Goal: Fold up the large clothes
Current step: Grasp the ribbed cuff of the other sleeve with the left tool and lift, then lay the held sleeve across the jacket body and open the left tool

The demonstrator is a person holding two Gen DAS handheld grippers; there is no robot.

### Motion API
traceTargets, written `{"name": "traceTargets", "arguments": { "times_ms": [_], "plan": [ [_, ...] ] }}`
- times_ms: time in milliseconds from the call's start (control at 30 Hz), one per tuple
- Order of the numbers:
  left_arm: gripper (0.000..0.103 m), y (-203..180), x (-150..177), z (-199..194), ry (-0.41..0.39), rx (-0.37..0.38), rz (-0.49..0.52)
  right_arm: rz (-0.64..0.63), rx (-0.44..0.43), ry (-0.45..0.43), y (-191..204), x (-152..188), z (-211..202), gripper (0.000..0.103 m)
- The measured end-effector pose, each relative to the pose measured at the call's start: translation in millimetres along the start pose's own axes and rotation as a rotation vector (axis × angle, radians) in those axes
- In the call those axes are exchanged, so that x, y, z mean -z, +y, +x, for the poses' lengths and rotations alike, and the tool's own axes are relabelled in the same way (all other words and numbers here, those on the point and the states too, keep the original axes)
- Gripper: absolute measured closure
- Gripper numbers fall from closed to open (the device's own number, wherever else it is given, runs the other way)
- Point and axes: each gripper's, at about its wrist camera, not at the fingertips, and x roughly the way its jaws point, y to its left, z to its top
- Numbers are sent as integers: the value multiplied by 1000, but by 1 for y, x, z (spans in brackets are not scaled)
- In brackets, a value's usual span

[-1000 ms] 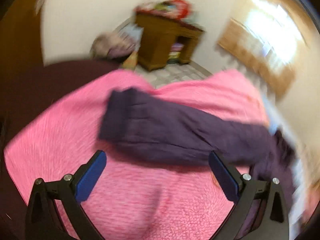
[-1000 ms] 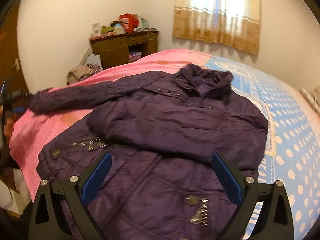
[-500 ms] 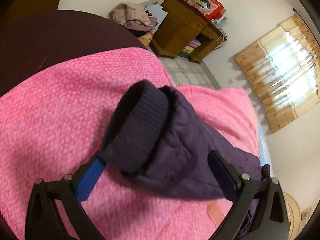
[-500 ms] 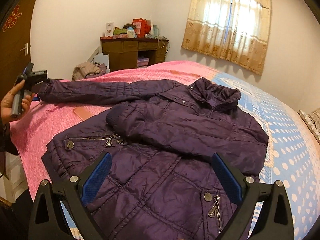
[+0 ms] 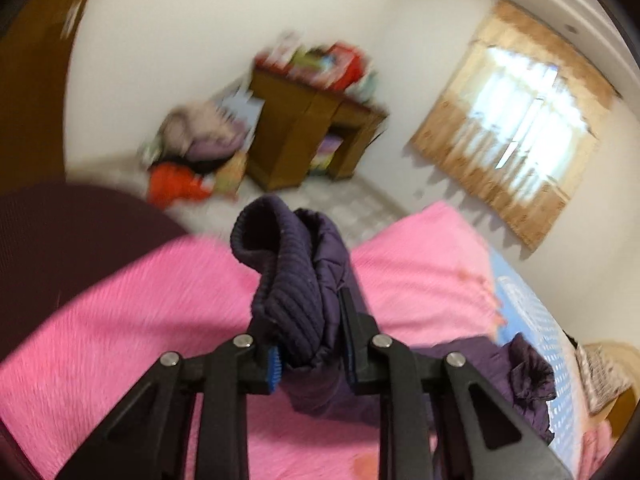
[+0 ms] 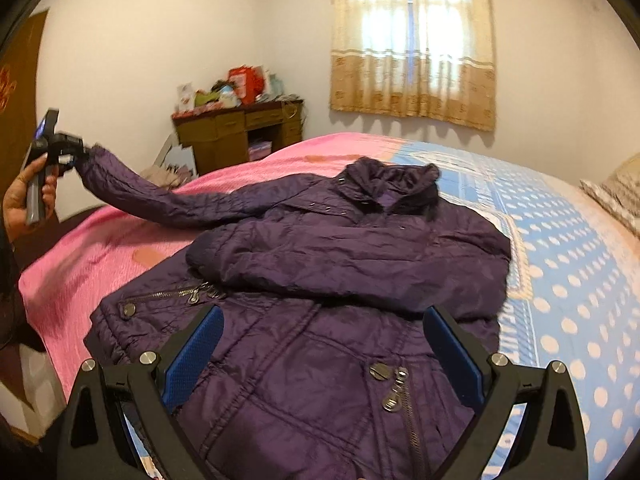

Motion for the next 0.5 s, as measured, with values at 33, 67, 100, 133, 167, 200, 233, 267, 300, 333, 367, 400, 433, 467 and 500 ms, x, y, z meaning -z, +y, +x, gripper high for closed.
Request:
{"name": "traceTargets", "arguments": {
  "times_ms": [33, 67, 100, 133, 167, 200, 233, 267, 300, 333, 367, 400, 433, 467, 500],
  "plan": [
    [80, -12, -6, -5, -23, 15, 25, 20, 2, -10, -5, 1, -4, 3],
    [80, -40, -14, -15, -63, 43, 76, 43, 6, -21, -11, 2, -8, 3],
    [80, -69, -18, -26, -102, 82, 129, 65, 10, -30, -17, 3, -12, 3],
    [80, -84, -19, -33, -125, 109, 159, 83, 15, -37, -22, 4, -15, 3],
    [81, -113, -17, -45, -156, 150, 212, 104, 23, -45, -28, 5, -18, 3],
    [81, -149, -11, -57, -174, 207, 267, 119, 31, -51, -33, 7, -20, 3],
    [82, -166, -8, -63, -178, 247, 291, 145, 44, -58, -40, 9, -24, 3],
    [82, -199, 5, -73, -175, 307, 342, 163, 53, -61, -46, 10, -26, 3],
    [84, -220, 16, -80, -171, 348, 385, 183, 66, -64, -53, 12, -29, 3],
    [84, -247, 35, -88, -166, 401, 436, 202, 77, -66, -59, 14, -32, 3],
    [84, -277, 61, -95, -157, 448, 502, 217, 85, -66, -64, 16, -34, 3],
    [84, -293, 82, -101, -146, 481, 555, 231, 94, -65, -68, 19, -36, 3],
    [84, -314, 111, -106, -133, 522, 617, 251, 109, -64, -74, 22, -39, 3],
    [84, -334, 145, -109, -106, 562, 687, 265, 119, -60, -79, 25, -40, 3],
    [84, -346, 168, -112, -81, 587, 738, 280, 131, -53, -85, 29, -42, 3]
  ]
}}
